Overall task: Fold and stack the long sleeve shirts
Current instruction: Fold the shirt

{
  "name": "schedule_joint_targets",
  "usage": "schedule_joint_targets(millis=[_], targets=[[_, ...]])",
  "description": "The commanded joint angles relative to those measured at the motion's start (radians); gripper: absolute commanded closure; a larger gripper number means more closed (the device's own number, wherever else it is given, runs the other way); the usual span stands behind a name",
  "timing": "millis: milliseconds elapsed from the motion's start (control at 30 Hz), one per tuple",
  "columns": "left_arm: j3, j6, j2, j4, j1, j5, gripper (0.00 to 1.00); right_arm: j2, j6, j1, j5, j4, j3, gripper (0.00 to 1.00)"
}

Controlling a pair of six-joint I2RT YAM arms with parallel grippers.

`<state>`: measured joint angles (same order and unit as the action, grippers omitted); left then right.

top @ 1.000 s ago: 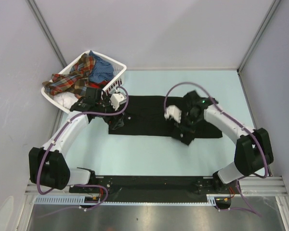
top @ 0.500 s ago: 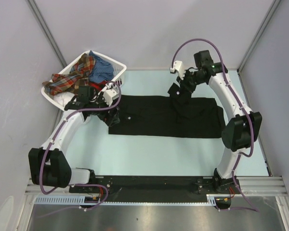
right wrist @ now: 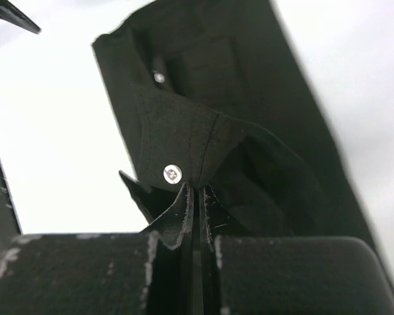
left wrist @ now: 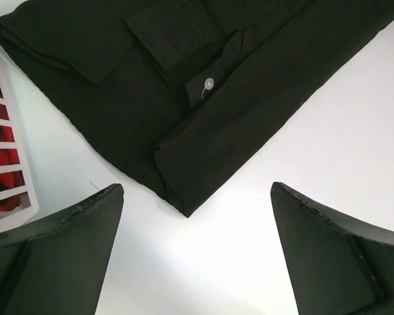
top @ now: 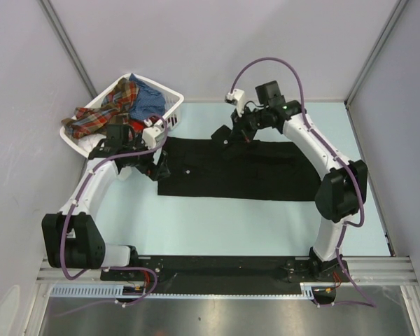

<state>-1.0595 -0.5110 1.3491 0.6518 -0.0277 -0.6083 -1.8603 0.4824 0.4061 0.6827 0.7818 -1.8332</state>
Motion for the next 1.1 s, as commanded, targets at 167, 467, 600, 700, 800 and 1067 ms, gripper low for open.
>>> schedule_joint_targets(millis=[167, 467, 600, 700, 800, 1067], targets=[[-0.005, 0.061, -0.025, -0.075, 0.020, -0.165, 0.01, 0.032, -0.115, 0.034, 0.063, -0.207, 0.091, 1.00], [0.035, -0.239, -0.156, -0.288, -0.142, -0.260, 0.00, -0.049, 0.220, -0.046, 0.278, 0.256, -0.080, 1.00], [-0.002, -0.565, -0.145, -0.284, -0.279, -0.186, 0.01, -0.069, 0.338, -0.026, 0.298, 0.416, -0.113, 1.00], [0.006, -0.799, -0.153, -0.320, -0.383, -0.114, 0.01, -0.085, 0.372, -0.009, 0.302, 0.506, -0.133, 0.99], [0.058, -0.975, -0.160, -0.411, -0.471, -0.065, 0.01, -0.096, 0.381, -0.003, 0.308, 0.543, -0.140, 0.99], [0.165, -1.187, -0.140, -0.501, -0.632, -0.002, 0.05, -0.145, 0.389, 0.000, 0.331, 0.612, -0.196, 0.98]])
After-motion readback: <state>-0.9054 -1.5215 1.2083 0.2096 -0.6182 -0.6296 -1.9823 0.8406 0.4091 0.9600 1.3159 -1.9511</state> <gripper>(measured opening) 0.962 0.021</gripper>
